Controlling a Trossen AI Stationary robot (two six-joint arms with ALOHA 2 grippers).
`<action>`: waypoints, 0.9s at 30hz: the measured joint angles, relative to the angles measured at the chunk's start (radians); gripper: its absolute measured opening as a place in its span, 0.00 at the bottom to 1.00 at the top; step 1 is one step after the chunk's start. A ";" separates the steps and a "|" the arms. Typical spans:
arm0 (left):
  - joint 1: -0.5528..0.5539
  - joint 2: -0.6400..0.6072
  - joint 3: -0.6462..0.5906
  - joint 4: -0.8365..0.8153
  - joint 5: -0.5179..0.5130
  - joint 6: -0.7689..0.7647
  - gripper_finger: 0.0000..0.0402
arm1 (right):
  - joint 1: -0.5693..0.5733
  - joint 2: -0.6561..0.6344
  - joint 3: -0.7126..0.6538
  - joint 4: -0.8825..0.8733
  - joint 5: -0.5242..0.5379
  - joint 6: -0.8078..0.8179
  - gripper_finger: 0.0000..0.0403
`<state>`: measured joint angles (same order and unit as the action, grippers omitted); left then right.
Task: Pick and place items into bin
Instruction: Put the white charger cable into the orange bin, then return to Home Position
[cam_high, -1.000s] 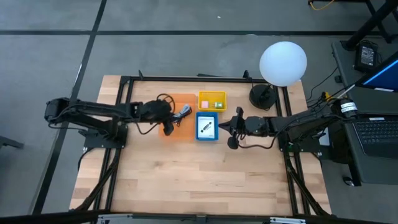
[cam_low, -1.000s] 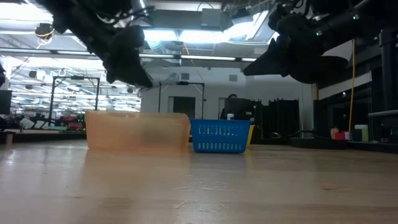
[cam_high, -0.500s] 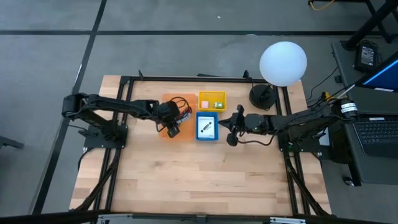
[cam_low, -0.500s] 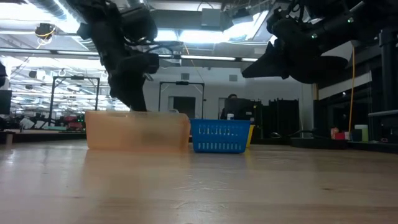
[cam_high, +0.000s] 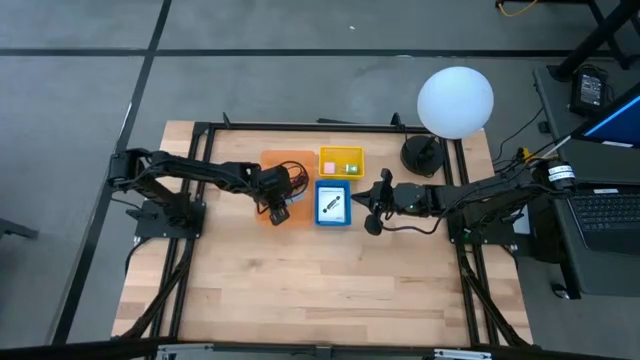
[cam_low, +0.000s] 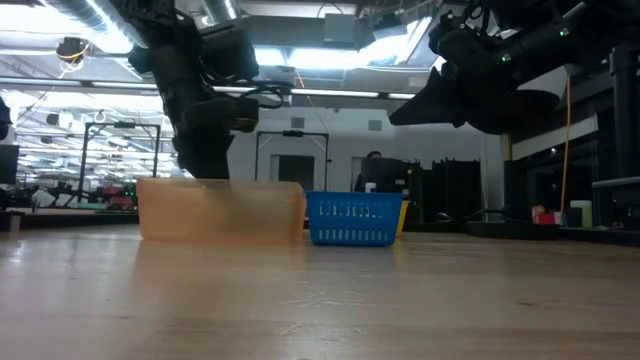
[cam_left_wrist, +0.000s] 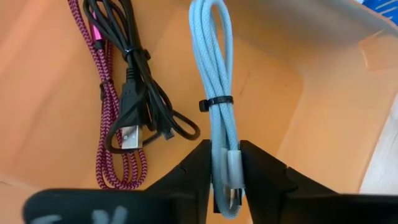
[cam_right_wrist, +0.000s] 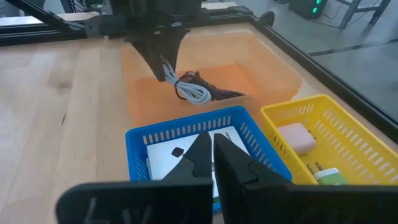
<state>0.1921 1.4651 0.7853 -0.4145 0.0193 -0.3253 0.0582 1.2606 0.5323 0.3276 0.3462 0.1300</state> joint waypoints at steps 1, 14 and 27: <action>0.000 0.000 0.000 -0.001 -0.001 0.010 0.20 | 0.000 0.000 0.000 0.000 0.000 0.001 0.00; 0.000 -0.029 0.001 0.014 0.010 0.111 0.32 | 0.000 0.000 0.000 0.000 0.000 0.004 0.00; -0.011 -0.381 -0.061 0.100 -0.120 0.304 0.05 | 0.013 0.000 0.000 -0.030 -0.006 -0.082 0.00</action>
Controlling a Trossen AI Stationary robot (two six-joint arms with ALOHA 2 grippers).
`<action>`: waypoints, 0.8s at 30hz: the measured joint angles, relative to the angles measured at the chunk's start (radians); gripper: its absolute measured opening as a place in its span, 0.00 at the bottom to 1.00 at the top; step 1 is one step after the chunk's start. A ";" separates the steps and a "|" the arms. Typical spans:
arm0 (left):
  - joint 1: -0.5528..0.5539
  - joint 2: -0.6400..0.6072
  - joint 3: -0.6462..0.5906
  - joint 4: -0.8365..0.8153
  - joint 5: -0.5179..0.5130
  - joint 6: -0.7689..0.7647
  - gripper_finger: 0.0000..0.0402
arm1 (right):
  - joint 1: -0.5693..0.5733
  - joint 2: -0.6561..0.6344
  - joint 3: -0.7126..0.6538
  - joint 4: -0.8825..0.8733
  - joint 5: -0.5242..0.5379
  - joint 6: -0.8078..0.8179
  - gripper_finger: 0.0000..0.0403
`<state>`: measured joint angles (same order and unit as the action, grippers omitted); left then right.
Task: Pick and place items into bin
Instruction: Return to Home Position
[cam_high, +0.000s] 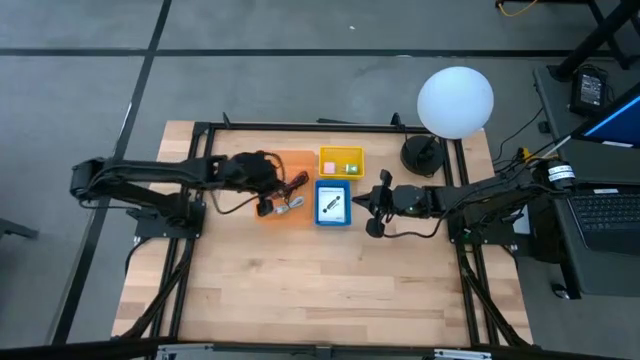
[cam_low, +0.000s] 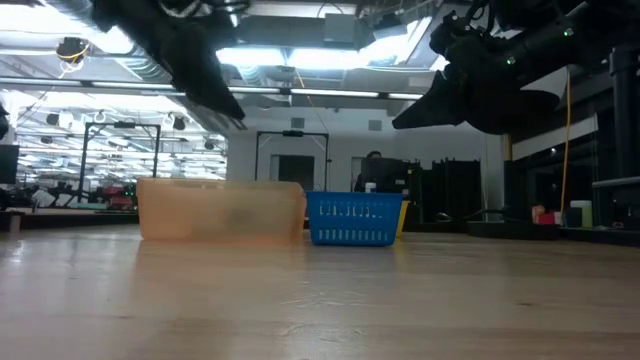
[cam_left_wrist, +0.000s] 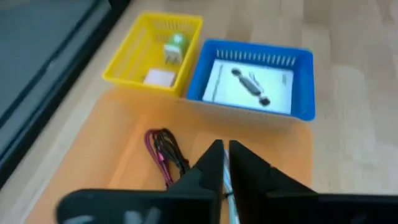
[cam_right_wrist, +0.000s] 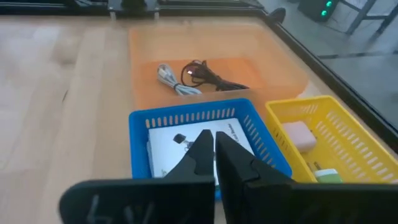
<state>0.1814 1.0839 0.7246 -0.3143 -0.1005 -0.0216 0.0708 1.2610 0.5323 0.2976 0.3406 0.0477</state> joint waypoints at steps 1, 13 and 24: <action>0.000 -0.031 -0.027 0.025 0.000 -0.001 0.03 | 0.000 0.000 0.000 0.000 -0.007 0.004 0.00; -0.011 -0.320 -0.402 0.502 -0.002 0.032 0.00 | -0.002 0.000 0.000 0.004 -0.049 0.051 0.00; -0.013 -0.456 -0.521 0.643 0.015 0.060 0.00 | -0.002 0.000 0.000 0.021 -0.049 0.081 0.00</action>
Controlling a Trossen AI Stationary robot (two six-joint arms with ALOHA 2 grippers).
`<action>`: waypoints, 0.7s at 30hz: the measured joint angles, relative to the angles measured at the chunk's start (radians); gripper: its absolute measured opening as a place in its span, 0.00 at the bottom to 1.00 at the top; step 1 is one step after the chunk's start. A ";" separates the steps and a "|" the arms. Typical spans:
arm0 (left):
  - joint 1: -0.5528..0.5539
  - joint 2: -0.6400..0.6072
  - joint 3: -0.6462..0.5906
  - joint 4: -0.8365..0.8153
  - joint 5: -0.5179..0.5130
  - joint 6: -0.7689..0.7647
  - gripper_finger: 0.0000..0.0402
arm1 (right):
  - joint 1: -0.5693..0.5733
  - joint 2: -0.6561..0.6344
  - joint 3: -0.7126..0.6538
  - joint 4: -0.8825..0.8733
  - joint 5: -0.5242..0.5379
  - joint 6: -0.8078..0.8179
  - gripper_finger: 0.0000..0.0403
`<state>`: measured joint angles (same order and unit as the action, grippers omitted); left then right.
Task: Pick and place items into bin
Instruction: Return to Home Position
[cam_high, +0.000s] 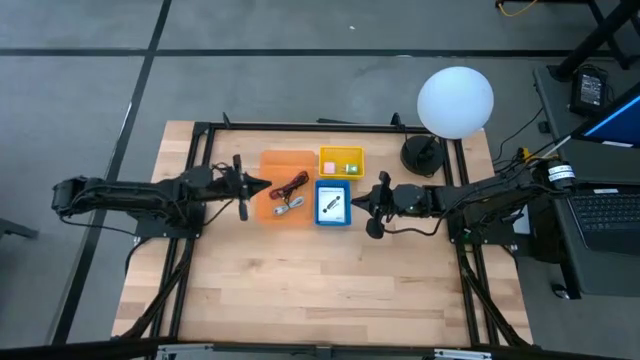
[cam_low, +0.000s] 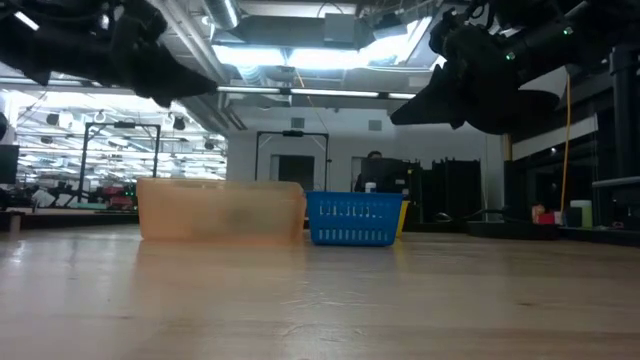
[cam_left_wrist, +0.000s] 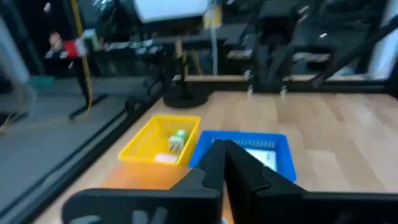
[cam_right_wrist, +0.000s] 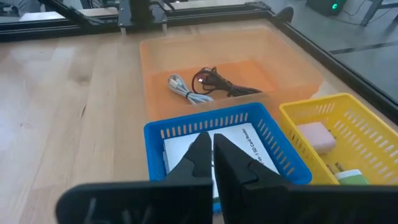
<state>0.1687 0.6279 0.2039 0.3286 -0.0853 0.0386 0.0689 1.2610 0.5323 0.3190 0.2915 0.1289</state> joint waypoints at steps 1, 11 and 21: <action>-0.001 -0.029 0.000 -0.016 0.002 0.019 0.00 | 0.000 0.000 0.000 0.000 0.000 0.000 0.00; -0.003 -0.337 0.000 -0.286 -0.051 0.027 0.00 | 0.000 0.000 0.000 0.005 0.002 0.027 0.00; -0.003 -0.515 -0.159 -0.232 -0.094 0.054 0.00 | 0.000 0.000 0.000 0.029 0.002 0.046 0.00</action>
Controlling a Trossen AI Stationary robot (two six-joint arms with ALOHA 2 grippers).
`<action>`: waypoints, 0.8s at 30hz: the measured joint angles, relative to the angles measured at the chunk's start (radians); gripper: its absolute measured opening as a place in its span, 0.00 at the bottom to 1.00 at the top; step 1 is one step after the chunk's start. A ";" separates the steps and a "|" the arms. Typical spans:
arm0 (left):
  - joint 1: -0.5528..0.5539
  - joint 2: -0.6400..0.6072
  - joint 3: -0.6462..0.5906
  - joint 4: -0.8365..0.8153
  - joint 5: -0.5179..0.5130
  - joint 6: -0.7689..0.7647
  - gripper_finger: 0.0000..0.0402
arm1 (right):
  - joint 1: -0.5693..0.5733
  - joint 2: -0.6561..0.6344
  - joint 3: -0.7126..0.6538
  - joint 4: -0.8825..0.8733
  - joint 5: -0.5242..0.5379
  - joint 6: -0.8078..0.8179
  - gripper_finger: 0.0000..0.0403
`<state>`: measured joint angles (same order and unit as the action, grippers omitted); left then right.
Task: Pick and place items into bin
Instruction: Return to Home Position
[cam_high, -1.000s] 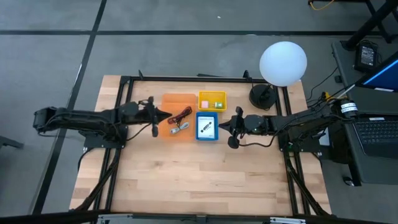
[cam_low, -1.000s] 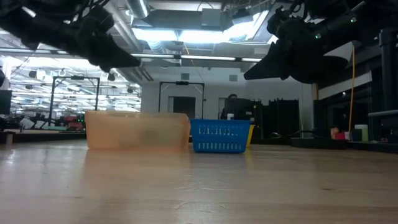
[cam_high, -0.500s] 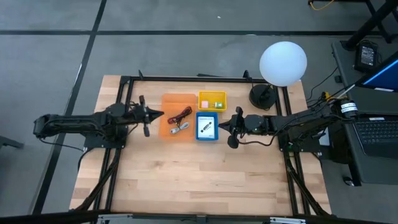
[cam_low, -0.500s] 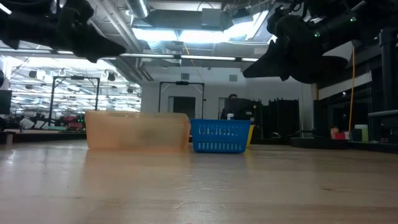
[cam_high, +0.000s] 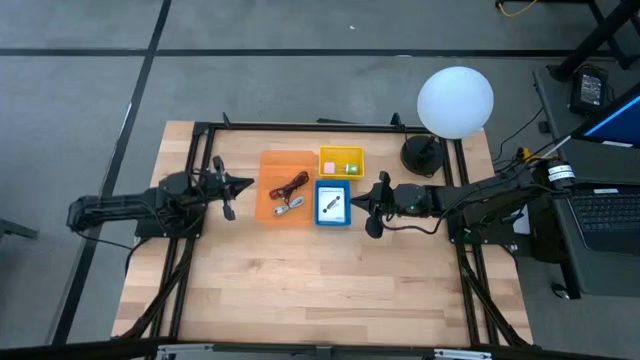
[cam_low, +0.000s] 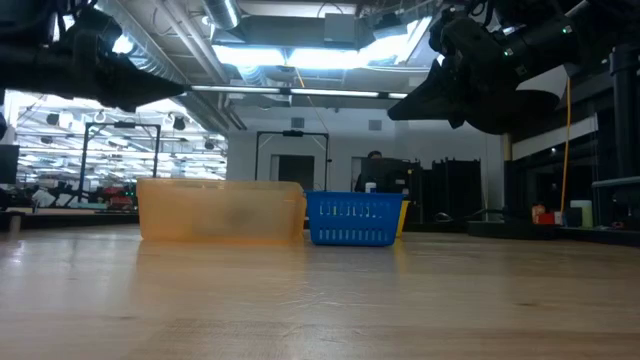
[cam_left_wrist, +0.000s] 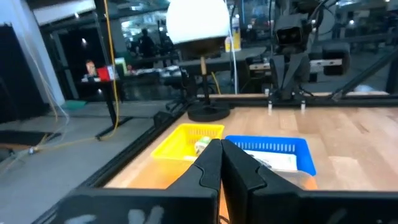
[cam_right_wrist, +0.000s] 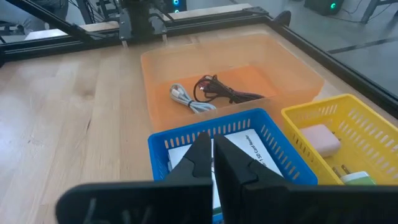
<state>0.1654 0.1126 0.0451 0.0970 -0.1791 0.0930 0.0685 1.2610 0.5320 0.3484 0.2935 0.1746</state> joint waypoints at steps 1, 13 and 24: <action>0.000 -0.013 -0.009 0.005 -0.003 0.006 0.00 | 0.000 0.000 0.000 0.000 0.000 0.000 0.00; 0.000 -0.111 -0.036 -0.074 0.072 0.055 0.00 | 0.000 -0.036 0.000 -0.002 0.000 -0.039 0.00; 0.000 -0.093 -0.036 -0.075 0.076 0.025 0.00 | -0.001 -0.308 -0.172 0.068 -0.006 -0.104 0.00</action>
<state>0.1654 0.0196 0.0090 0.0219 -0.1028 0.1177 0.0673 0.9526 0.3602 0.4167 0.2876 0.0703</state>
